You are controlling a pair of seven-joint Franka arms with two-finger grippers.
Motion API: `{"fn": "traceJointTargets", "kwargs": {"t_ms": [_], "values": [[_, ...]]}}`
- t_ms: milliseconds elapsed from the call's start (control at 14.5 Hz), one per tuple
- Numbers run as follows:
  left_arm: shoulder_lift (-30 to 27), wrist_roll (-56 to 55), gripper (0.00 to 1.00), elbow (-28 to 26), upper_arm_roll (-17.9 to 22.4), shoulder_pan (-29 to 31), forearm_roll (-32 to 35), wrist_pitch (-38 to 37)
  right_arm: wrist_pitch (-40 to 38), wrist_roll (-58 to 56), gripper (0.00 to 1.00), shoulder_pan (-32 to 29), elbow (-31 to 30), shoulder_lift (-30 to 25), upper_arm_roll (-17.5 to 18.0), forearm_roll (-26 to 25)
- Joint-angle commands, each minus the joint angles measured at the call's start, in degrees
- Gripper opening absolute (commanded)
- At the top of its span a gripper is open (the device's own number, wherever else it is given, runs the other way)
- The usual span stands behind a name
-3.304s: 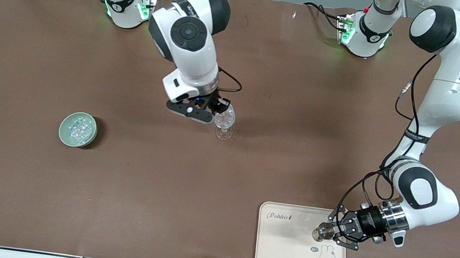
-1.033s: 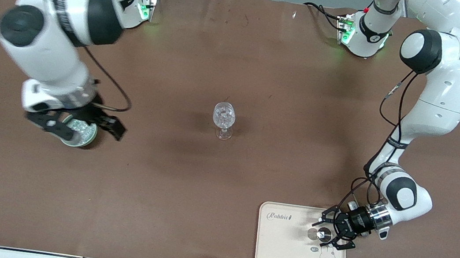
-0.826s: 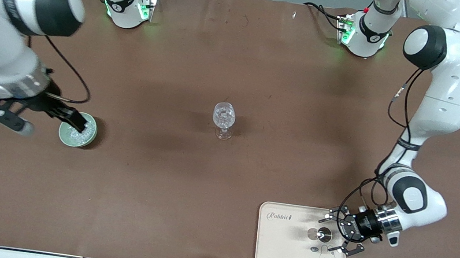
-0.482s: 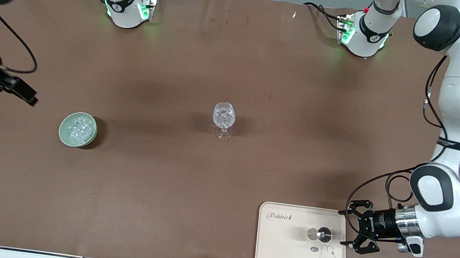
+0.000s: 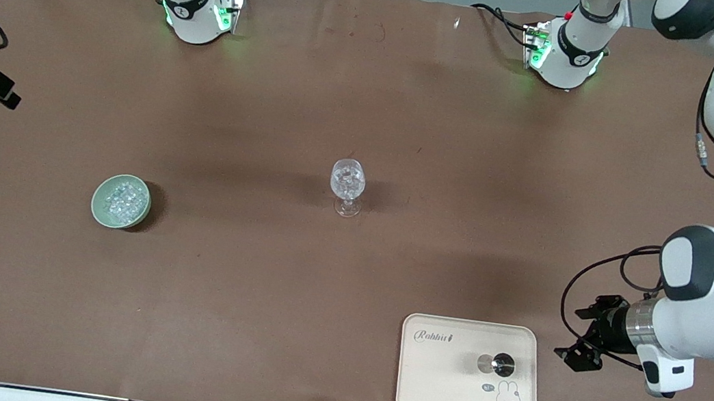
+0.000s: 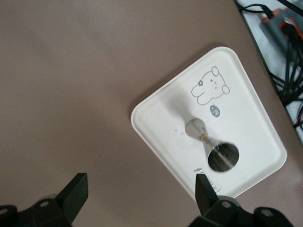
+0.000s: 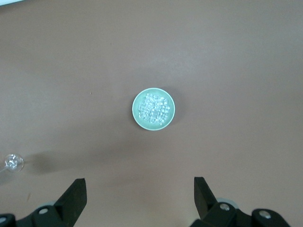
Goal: Pour wine and add ice with both arms
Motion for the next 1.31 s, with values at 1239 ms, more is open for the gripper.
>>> {"fn": "traceJointTargets", "kwargs": {"t_ms": [1239], "values": [[-43.52, 41.35, 1.00, -22.27, 14.05, -9.21, -2.65, -22.64, 4.92, -11.45, 0.99, -1.26, -5.86, -4.30, 1.37, 1.03]]}}
